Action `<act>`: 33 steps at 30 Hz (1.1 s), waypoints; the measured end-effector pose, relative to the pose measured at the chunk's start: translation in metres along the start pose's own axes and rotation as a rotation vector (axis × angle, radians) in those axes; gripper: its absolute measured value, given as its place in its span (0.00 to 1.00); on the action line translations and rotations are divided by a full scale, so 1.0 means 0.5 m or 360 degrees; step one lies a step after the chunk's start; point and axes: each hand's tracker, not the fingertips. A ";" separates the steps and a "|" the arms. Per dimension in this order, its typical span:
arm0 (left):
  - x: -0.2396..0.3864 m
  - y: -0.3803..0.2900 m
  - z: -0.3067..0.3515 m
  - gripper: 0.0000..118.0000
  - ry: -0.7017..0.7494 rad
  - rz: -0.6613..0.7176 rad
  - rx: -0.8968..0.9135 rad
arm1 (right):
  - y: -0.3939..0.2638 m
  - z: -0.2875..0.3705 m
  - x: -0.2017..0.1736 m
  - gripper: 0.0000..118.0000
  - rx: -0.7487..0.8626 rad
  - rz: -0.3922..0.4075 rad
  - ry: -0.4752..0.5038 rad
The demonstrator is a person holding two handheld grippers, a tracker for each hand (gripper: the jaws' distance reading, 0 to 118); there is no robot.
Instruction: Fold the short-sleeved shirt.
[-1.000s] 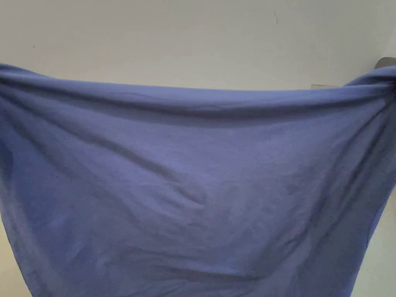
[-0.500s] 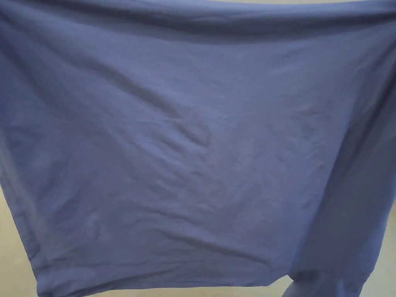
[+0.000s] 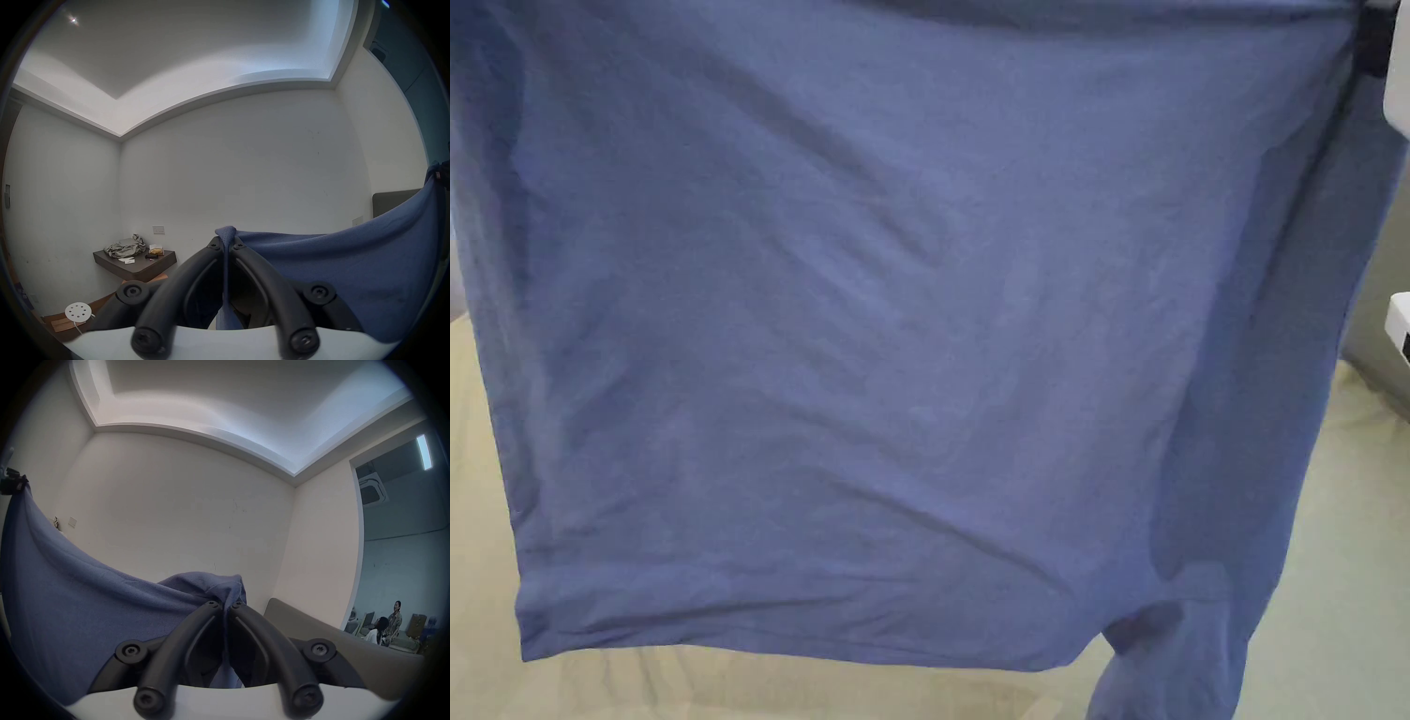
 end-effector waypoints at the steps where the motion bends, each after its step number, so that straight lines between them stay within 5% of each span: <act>1: 0.011 -0.009 -0.022 0.00 0.0006 -0.0014 -0.0013 | -0.008 -0.024 -0.004 0.02 -0.0020 -0.0015 0.0007; 21: 0.139 -0.121 -0.297 0.00 0.0056 -0.0061 -0.0157 | -0.119 -0.291 -0.102 0.02 -0.0153 0.0049 -0.0047; 33: 0.178 -0.444 -0.293 0.00 -0.0056 -0.0143 -0.0551 | -0.419 -0.241 -0.196 0.02 -0.0553 0.0116 0.0198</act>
